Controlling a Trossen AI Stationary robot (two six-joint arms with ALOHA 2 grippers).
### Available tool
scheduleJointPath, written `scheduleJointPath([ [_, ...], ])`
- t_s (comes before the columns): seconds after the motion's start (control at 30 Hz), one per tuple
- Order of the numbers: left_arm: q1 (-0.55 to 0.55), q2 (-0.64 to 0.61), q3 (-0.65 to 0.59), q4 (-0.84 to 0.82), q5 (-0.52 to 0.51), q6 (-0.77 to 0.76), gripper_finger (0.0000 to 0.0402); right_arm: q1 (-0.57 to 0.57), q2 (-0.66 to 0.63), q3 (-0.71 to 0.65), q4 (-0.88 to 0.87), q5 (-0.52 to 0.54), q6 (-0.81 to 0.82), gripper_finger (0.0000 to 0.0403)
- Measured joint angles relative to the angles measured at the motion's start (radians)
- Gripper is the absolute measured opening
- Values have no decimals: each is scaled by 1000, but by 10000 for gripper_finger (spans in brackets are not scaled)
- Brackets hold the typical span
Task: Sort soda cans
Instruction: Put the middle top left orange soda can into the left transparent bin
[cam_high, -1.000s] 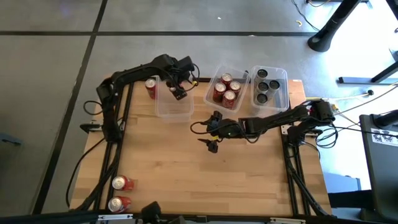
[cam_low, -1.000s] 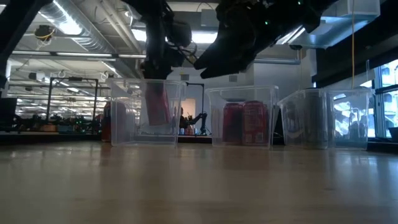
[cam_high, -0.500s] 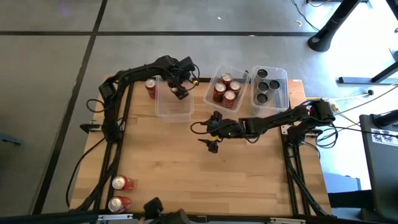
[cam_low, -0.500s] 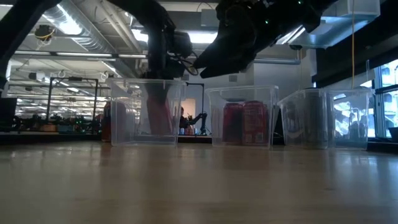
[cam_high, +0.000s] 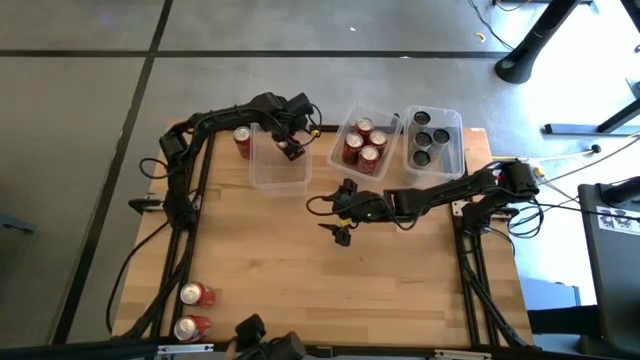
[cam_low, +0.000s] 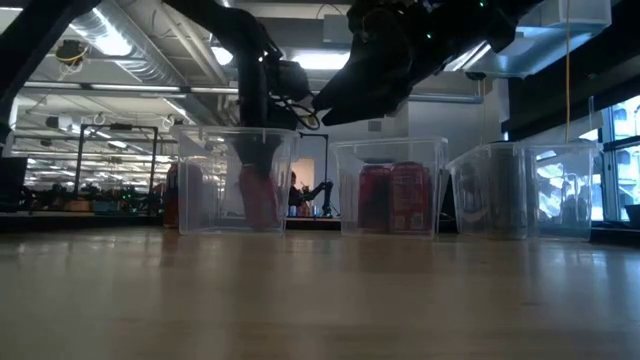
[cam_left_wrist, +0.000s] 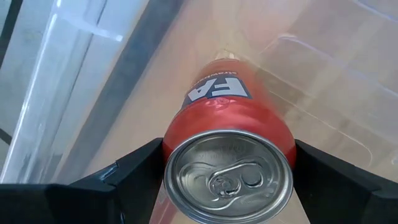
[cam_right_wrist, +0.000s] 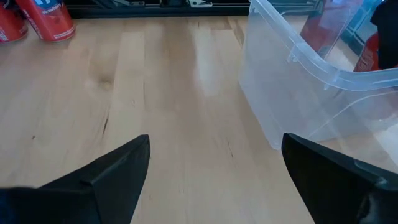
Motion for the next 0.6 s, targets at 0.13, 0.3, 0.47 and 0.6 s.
scheduleJointPath([
  [0.13, 0, 0, 0, 6, 2, 5, 302, 0, 0, 0, 0, 0, 0, 360],
  [0.3, -1, 1, -1, 36, 3, 2, 302, 0, 0, 0, 0, 0, 0, 360],
  [0.47, -2, 2, -1, 51, 3, -5, 302, 0, 0, 0, 0, -1, 0, 360],
  [0.6, -2, 2, -1, 53, 4, -11, 314, 0, 0, 0, 0, -1, 0, 360],
])
